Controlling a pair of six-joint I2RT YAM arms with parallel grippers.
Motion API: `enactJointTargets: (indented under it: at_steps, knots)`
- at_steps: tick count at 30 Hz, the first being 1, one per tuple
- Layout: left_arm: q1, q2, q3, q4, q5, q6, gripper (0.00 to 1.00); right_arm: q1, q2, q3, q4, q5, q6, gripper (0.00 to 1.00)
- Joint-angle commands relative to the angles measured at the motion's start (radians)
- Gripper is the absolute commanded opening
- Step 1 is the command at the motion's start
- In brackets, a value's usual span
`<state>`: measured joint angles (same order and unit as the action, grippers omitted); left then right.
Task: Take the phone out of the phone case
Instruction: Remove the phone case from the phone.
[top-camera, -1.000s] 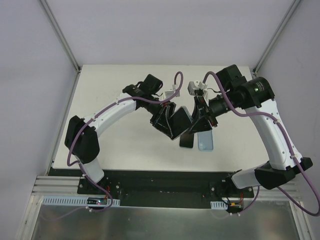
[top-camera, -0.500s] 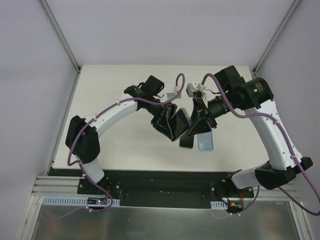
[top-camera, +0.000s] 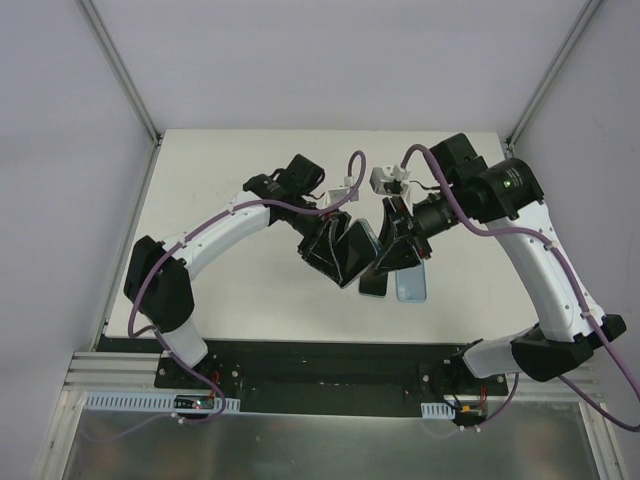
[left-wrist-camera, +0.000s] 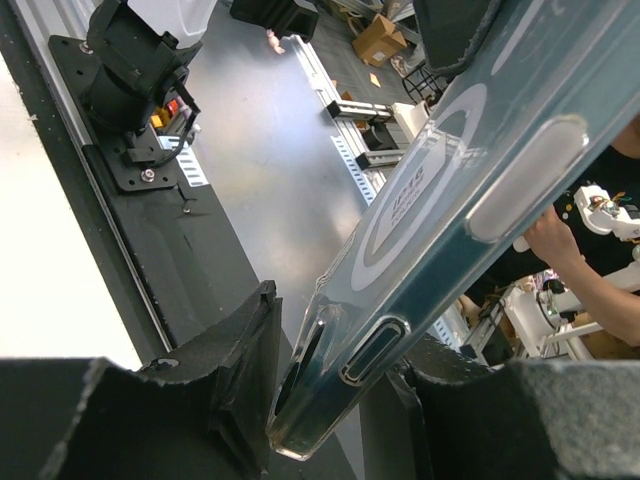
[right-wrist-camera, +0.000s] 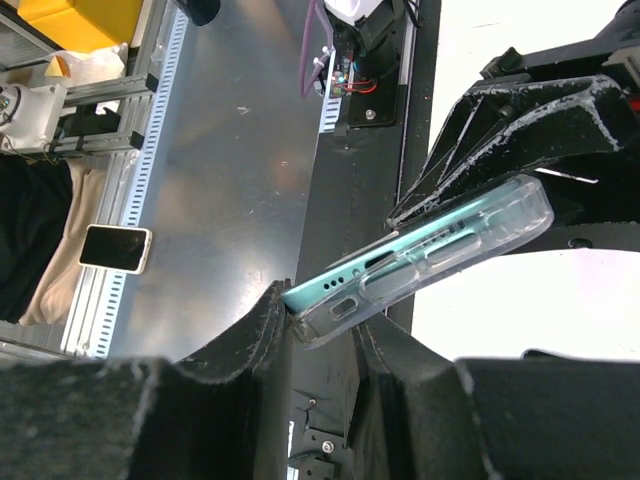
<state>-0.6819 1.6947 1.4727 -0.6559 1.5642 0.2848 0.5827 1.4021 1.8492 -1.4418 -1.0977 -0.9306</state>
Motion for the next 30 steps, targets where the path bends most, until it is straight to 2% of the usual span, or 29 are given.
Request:
enactJointTargets:
  at_steps: [1,12,19,24,30]
  knots:
    - [-0.028,-0.023,-0.008,0.101,0.086,-0.022,0.00,0.048,-0.012,-0.019,0.188,-0.516,0.067,0.00]
    - [-0.008,-0.101,-0.032,0.101,0.094,-0.013,0.00,-0.014,-0.058,-0.091,0.299,-0.518,0.170,0.00]
    - [0.002,-0.133,-0.038,0.102,0.089,-0.021,0.00,-0.033,-0.049,-0.134,0.411,-0.516,0.285,0.00]
    - [0.048,-0.155,-0.063,0.102,0.071,-0.001,0.00,-0.113,-0.066,-0.171,0.553,-0.511,0.429,0.00]
    - [0.076,-0.175,-0.063,0.102,0.039,-0.012,0.00,-0.161,-0.104,-0.212,0.636,-0.420,0.522,0.00]
